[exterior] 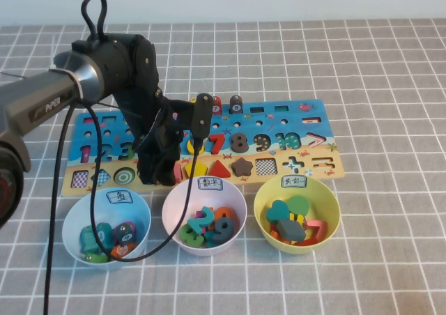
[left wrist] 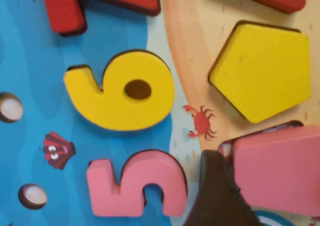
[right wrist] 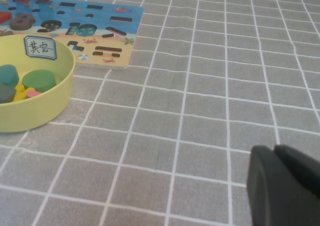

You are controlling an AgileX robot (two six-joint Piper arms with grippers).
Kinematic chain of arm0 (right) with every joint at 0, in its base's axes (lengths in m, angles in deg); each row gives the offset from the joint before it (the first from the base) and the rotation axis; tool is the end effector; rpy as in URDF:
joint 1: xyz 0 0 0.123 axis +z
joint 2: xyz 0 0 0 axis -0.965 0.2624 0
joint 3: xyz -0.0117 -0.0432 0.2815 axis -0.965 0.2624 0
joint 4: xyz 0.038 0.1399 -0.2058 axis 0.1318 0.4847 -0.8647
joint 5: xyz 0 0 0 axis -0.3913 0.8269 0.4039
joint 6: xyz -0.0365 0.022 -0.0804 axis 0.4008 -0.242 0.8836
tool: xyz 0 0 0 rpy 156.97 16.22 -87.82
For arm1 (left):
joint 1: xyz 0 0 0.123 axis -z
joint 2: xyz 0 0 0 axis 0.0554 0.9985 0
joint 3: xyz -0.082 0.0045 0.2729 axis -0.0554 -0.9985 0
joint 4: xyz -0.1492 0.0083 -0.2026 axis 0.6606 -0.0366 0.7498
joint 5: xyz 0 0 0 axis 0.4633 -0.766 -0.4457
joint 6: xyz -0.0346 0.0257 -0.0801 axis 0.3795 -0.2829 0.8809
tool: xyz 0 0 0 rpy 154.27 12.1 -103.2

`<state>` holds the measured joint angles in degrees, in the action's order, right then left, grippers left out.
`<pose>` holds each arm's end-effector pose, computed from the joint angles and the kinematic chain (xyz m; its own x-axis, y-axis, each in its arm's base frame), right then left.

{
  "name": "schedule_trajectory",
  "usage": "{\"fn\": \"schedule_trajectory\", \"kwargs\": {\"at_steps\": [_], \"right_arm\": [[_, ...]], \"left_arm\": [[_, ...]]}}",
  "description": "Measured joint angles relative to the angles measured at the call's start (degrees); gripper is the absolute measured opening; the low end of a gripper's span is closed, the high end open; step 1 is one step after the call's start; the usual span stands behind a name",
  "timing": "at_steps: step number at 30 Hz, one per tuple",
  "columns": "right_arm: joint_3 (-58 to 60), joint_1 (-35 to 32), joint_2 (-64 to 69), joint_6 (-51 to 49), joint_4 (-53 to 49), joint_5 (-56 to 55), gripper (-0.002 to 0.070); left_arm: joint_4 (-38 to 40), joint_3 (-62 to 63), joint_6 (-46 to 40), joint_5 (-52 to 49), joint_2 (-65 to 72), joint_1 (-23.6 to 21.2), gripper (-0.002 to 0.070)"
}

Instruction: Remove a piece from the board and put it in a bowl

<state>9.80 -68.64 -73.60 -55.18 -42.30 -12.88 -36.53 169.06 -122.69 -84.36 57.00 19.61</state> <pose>0.0519 0.0120 0.1724 -0.2841 -0.0541 -0.9573 -0.1804 0.9836 -0.0021 0.4048 -0.1789 0.1887 0.1314 0.9829 -0.1290 0.9849 -0.1145 0.1301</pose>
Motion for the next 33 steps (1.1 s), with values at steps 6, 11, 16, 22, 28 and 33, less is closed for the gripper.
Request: {"fn": "schedule_trajectory", "kwargs": {"at_steps": [6,11,16,22,28,33], "right_arm": [[0.0,0.0,0.0,0.0,0.0,0.0,-0.0018],[0.0,0.0,0.0,0.0,0.0,0.0,-0.0018],[0.0,0.0,0.0,0.0,0.0,0.0,-0.0018],[0.0,0.0,0.0,0.0,0.0,0.0,-0.0018],[0.0,0.0,0.0,0.0,0.0,0.0,-0.0018],[0.0,0.0,0.0,0.0,0.0,0.0,-0.0018]], "left_arm": [[0.0,0.0,0.0,0.0,0.0,0.0,0.0335],[0.0,0.0,0.27,0.0,0.0,0.0,0.0286],[0.0,0.0,0.37,0.0,0.0,0.0,0.0286],[0.0,0.0,0.48,0.0,0.0,0.0,0.0286],[0.0,0.0,0.47,0.0,0.0,0.0,0.0286],[-0.12,0.0,0.47,0.0,-0.23,0.0,0.0286]]}}
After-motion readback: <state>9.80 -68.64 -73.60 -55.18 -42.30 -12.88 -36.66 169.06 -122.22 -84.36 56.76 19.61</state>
